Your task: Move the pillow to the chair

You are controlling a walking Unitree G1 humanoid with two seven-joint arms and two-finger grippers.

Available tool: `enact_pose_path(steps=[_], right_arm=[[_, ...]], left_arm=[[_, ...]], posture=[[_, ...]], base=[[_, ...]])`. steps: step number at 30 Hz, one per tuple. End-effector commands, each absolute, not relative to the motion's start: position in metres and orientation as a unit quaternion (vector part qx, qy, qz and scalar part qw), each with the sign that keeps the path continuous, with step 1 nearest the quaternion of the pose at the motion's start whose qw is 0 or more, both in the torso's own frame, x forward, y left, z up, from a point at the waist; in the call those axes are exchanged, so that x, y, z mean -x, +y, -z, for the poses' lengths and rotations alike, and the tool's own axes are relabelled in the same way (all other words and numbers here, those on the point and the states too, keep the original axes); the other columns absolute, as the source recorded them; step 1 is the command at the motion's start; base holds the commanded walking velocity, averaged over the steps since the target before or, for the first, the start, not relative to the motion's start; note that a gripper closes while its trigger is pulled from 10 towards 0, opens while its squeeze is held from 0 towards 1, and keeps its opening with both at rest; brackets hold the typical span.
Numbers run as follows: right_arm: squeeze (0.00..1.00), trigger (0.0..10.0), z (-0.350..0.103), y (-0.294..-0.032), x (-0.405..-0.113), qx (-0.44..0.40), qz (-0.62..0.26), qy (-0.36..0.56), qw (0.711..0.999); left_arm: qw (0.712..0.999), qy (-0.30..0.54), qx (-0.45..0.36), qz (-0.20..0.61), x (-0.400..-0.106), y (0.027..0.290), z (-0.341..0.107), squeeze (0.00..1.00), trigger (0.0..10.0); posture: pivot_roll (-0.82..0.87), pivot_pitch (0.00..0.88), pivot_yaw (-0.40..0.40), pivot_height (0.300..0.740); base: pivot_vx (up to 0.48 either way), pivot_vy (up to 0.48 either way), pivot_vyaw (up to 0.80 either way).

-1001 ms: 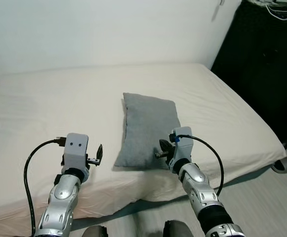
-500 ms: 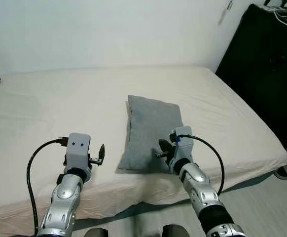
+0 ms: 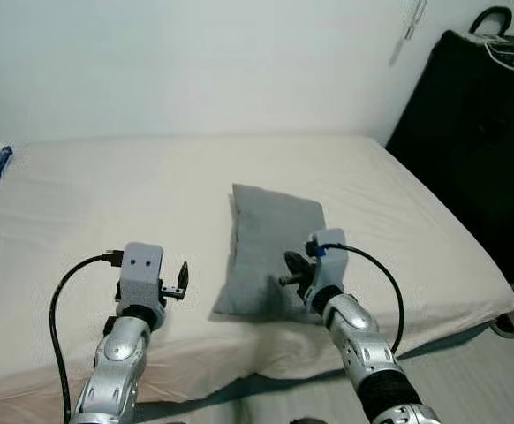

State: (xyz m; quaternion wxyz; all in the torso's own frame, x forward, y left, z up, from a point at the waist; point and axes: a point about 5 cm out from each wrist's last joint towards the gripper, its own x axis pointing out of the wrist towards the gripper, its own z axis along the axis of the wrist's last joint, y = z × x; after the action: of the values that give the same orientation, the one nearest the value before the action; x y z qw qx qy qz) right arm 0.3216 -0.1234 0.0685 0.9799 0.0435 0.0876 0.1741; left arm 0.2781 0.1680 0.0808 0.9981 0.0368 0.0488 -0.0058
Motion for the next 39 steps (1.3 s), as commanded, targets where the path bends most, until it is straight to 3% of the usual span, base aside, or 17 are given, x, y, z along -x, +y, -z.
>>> enact_pose_path(steps=[1,17,39], right_arm=[[0.00,10.0,-0.0691,-0.1249,-0.3215,-0.036,-0.174,0.085,0.980],[0.00,10.0,-0.0713,-0.1207,-0.3211,-0.035,-0.203,0.085,0.975],[0.00,10.0,-0.0710,-0.1207,-0.3212,-0.035,-0.204,0.084,0.975]], left_arm=[[0.998,0.050,-0.034,0.011,-0.2786,0.1633,-0.0791,0.00,10.0],[0.998,0.048,-0.030,0.005,-0.2783,0.1627,-0.0771,0.00,10.0],[0.998,0.046,-0.032,0.001,-0.2791,0.1643,-0.0778,0.00,10.0]], posture=[[0.04,0.006,-0.133,0.656],[0.03,0.001,-0.147,0.656],[0.04,0.000,-0.144,0.736]], base=[[0.000,0.000,0.00],[0.000,0.000,0.00],[0.000,0.000,0.00]])
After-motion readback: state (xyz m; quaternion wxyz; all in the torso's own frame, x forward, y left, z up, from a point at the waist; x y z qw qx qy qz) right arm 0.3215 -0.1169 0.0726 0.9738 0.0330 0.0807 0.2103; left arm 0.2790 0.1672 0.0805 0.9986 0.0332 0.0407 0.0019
